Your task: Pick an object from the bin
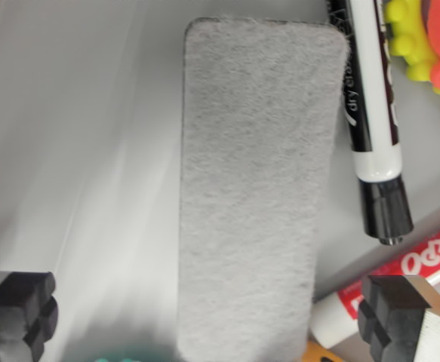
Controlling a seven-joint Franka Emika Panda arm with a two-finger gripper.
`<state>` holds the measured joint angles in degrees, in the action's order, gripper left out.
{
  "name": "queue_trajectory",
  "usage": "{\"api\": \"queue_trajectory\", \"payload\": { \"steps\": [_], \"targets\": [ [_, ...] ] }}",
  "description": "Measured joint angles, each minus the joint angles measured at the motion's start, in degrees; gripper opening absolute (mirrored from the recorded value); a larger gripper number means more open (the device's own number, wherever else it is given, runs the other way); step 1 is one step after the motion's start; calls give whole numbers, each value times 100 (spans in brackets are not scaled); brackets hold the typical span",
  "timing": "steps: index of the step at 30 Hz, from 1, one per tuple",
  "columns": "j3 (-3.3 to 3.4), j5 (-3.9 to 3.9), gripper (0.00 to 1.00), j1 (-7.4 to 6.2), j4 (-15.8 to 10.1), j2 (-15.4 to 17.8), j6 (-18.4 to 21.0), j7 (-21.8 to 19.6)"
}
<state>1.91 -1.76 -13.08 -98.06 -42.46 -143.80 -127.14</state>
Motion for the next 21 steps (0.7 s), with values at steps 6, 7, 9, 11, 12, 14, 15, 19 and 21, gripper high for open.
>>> {"api": "queue_trajectory", "payload": {
  "steps": [6, 7, 9, 11, 12, 14, 15, 19, 21],
  "targets": [
    [0, 0, 0, 0, 0, 0, 0, 0],
    [0, 0, 0, 0, 0, 0, 0, 0],
    [0, 0, 0, 0, 0, 0, 0, 0],
    [0, 0, 0, 0, 0, 0, 0, 0],
    [0, 0, 0, 0, 0, 0, 0, 0],
    [0, 0, 0, 0, 0, 0, 0, 0],
    [0, 0, 0, 0, 0, 0, 0, 0],
    [2, 0, 0, 1, 36, 43, -17, 2],
    [2, 0, 0, 1, 38, 43, -17, 2]
  ]
}}
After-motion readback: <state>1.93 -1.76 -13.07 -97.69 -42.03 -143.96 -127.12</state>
